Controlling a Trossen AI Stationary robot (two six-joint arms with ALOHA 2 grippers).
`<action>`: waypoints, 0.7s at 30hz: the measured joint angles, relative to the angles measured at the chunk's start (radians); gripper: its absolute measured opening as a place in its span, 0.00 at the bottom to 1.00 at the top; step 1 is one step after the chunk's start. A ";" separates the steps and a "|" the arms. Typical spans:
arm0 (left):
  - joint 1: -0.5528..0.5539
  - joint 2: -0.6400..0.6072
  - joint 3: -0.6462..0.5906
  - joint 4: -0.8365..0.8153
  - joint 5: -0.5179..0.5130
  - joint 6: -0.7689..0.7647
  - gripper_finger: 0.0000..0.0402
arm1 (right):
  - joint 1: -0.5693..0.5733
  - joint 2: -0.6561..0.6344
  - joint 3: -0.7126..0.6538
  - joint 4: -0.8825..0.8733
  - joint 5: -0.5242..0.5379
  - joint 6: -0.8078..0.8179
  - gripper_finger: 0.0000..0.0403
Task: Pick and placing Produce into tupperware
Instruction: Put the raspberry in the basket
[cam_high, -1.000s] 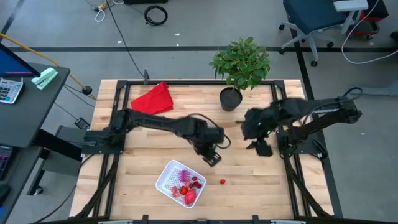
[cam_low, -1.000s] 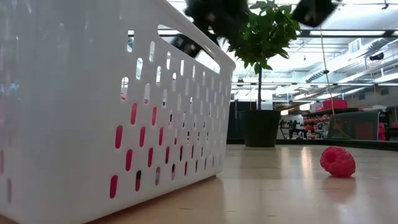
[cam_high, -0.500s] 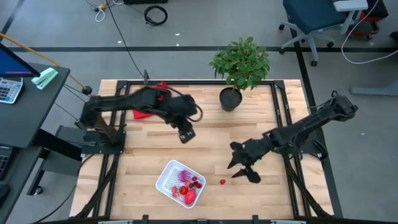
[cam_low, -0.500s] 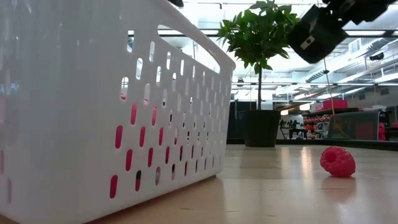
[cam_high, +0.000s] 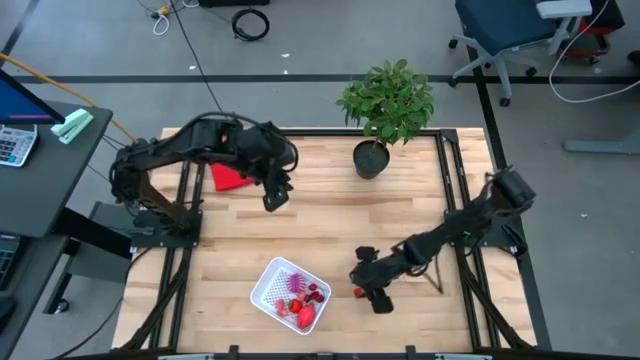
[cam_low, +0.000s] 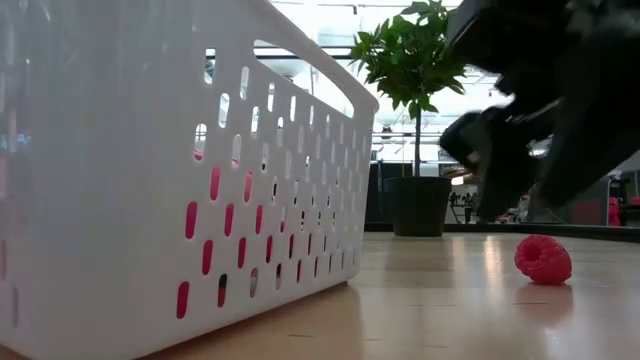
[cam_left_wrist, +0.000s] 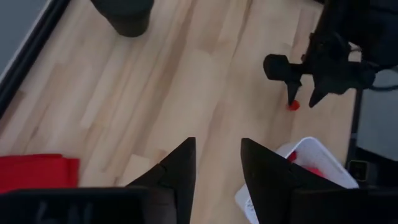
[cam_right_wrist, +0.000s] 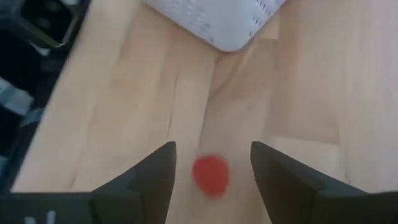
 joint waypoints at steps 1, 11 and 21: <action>0.008 -0.001 0.000 -0.006 0.000 0.008 0.34 | -0.001 0.026 0.016 0.004 0.009 0.000 0.54; 0.047 -0.002 0.000 -0.061 0.000 0.056 0.32 | -0.002 0.160 0.073 -0.004 0.024 0.096 0.53; 0.047 -0.001 0.000 -0.070 0.001 0.059 0.33 | 0.022 0.122 0.070 -0.079 0.035 0.111 0.53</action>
